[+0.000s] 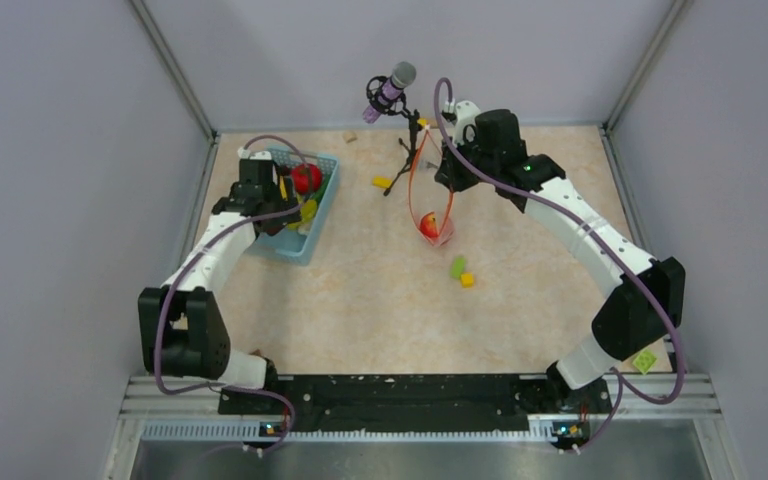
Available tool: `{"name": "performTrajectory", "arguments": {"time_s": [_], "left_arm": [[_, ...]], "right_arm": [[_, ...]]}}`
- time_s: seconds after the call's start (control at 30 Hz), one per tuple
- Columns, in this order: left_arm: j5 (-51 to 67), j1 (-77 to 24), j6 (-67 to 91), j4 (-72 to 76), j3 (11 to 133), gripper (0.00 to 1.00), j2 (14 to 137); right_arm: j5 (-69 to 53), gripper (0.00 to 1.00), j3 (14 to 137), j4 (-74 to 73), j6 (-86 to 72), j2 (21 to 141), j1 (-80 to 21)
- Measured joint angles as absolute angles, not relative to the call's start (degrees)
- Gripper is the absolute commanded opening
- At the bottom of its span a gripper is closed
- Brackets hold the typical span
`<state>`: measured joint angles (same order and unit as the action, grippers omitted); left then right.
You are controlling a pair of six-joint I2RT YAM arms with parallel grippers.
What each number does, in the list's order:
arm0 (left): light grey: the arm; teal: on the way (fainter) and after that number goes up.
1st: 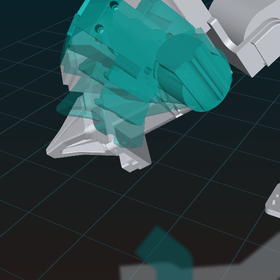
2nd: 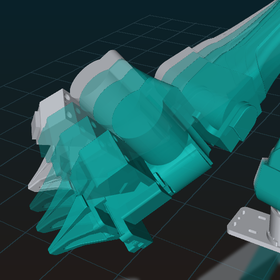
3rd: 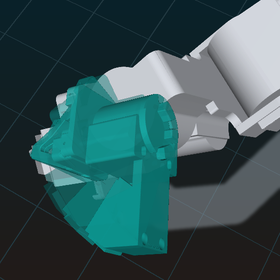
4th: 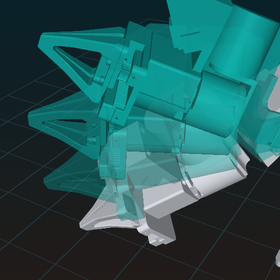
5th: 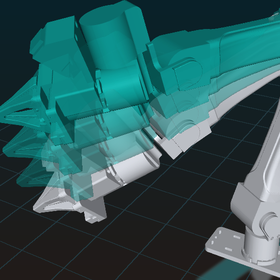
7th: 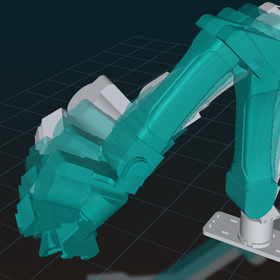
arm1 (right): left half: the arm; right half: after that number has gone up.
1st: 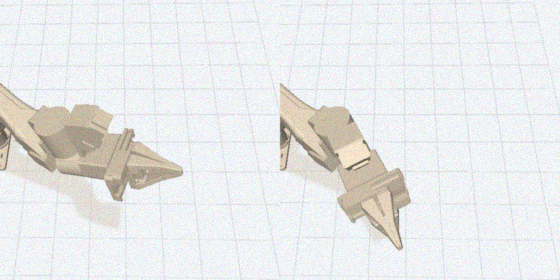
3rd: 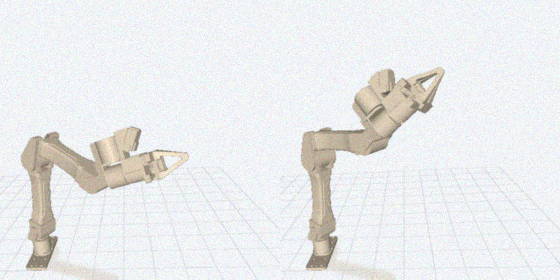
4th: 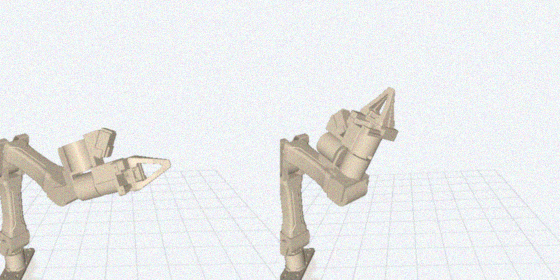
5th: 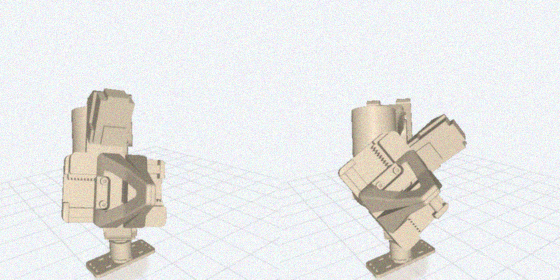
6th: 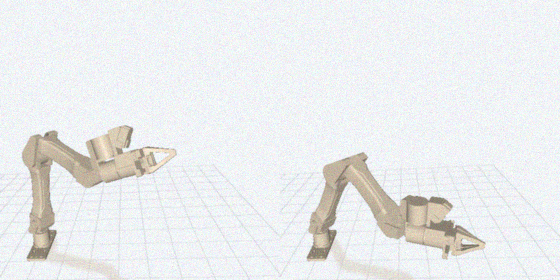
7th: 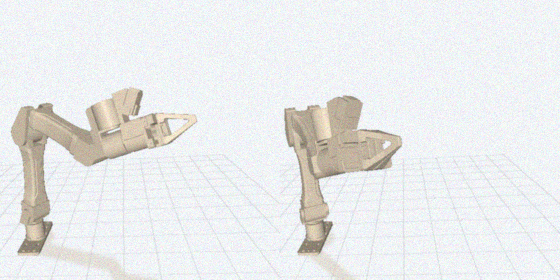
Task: Place the food in the zip-top bag and seal the zipper
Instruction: Pick up the fake fruit from the bin, then place the fake fruit in the zipper food storage bag.
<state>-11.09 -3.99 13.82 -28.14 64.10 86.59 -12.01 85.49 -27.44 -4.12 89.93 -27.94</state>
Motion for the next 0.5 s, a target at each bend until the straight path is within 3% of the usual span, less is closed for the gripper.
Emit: {"name": "performTrajectory", "arguments": {"time_s": [0.27,0.5], "left_arm": [[-3.7,-4.0,15.2,-24.5,58.6,0.0,70.9],[23.1,-7.9,21.6,-9.0,50.7,0.0,56.0]], "right_arm": [[-12.1,0.0,85.5,-27.4,-4.3,89.6,-27.9],[-13.6,0.0,85.5,-27.1,-5.0,89.6,-27.9]]}}
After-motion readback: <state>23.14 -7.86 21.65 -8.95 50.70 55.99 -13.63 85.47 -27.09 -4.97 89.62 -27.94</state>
